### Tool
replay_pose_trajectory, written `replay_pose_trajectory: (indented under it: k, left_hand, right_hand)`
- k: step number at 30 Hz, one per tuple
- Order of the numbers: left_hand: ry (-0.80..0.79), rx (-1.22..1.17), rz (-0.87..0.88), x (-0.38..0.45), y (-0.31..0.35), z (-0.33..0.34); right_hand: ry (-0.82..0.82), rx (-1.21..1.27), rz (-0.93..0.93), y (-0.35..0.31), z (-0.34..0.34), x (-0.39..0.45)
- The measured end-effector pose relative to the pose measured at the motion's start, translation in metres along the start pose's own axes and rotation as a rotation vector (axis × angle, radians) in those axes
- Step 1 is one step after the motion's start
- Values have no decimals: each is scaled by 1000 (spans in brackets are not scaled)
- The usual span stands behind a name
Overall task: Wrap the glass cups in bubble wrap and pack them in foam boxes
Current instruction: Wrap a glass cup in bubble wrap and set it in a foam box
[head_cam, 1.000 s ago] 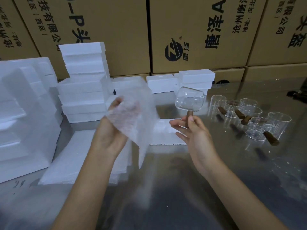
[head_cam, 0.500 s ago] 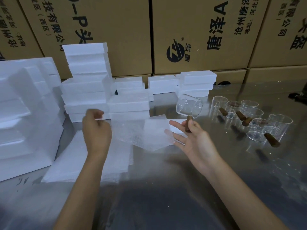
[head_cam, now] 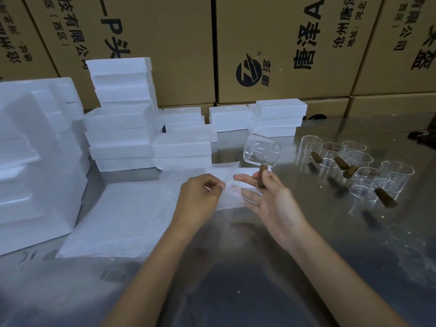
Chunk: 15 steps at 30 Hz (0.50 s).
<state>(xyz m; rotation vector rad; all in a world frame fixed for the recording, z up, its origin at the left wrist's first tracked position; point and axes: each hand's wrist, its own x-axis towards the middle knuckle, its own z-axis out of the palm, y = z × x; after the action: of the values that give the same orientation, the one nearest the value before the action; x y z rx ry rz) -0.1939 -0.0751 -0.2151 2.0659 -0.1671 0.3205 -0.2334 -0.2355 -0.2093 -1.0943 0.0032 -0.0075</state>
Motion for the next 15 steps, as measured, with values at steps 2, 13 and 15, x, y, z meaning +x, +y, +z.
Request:
replay_pose_trajectory:
  k: [2, 13, 15]
  left_hand:
    - [-34, -126, -57, -1, 6, 3]
    - [240, -431, -102, 0, 19, -14]
    - [257, -435, -87, 0, 21, -17]
  right_hand:
    - [9, 13, -18, 0, 1, 0]
    - [131, -464, -284, 3, -9, 7]
    - [74, -733, -387, 2, -15, 5]
